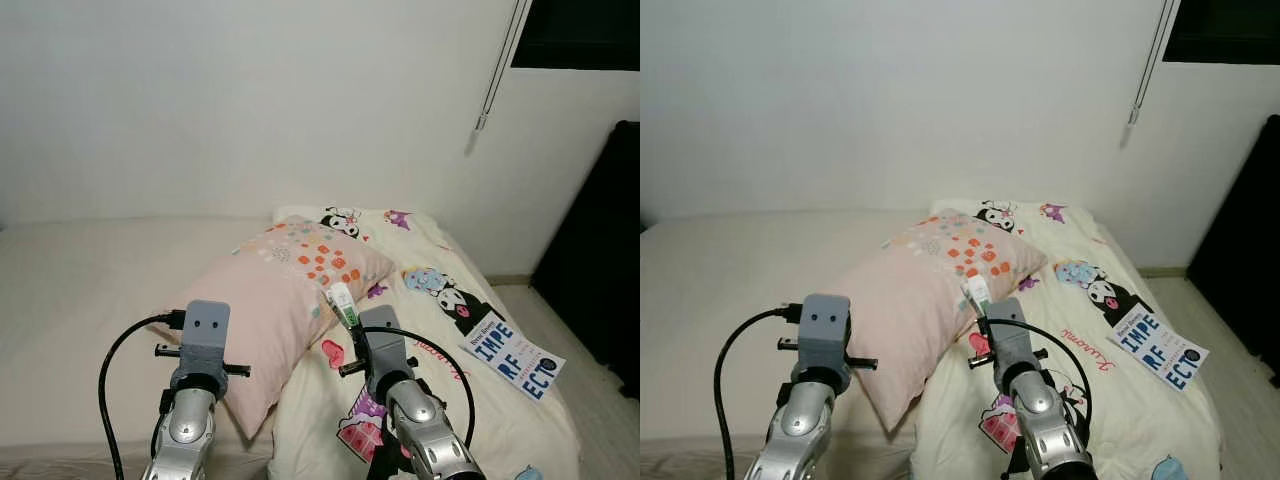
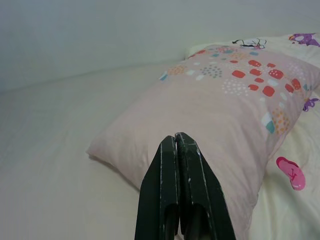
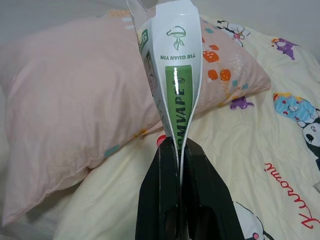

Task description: Clean up the room

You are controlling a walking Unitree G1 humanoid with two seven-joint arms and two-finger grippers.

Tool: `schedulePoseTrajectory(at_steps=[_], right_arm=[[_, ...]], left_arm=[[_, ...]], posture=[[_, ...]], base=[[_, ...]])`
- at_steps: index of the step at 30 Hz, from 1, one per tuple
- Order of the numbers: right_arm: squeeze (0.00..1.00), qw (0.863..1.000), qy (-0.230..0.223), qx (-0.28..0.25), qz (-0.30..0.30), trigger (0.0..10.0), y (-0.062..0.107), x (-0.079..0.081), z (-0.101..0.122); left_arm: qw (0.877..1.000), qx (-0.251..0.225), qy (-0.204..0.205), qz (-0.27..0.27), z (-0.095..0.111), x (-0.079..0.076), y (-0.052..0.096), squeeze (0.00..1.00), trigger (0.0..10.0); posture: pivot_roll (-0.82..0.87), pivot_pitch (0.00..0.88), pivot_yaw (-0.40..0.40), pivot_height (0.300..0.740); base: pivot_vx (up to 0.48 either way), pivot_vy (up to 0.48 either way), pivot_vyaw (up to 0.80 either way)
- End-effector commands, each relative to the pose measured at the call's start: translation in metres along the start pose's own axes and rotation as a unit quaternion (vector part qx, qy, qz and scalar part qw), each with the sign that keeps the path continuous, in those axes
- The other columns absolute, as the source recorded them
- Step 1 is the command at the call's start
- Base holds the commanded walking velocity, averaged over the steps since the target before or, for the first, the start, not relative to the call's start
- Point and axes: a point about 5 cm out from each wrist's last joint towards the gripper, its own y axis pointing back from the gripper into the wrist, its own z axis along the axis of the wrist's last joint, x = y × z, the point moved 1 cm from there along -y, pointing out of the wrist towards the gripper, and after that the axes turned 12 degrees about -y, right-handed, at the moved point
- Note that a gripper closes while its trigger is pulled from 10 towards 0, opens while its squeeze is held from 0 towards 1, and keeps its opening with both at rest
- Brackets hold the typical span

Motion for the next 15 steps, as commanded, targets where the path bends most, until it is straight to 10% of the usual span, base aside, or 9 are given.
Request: schedulePoseTrajectory(at_steps=[1, 15], right_arm=[[0.0, 1.0, -0.008, 0.005, -0.003, 10.0, -0.0003, -0.0011, -0.0018], [0.0, 1.0, -0.022, 0.004, -0.019, 10.0, 0.0063, -0.0082, -0.0098]], left_arm=[[1.0, 0.011, -0.006, -0.004, -0.0069, -0.002, 0.0026, 0.0, 10.0], [1.0, 0.011, -0.009, -0.013, -0.0068, -0.0022, -0.0012, 0.0, 10.0]], posture=[[0.01, 0.0, -0.075, 0.74], [0.0, 0.0, -0.047, 0.74]], base=[[0.0, 0.0, 0.0], [0.0, 0.0, -0.55]])
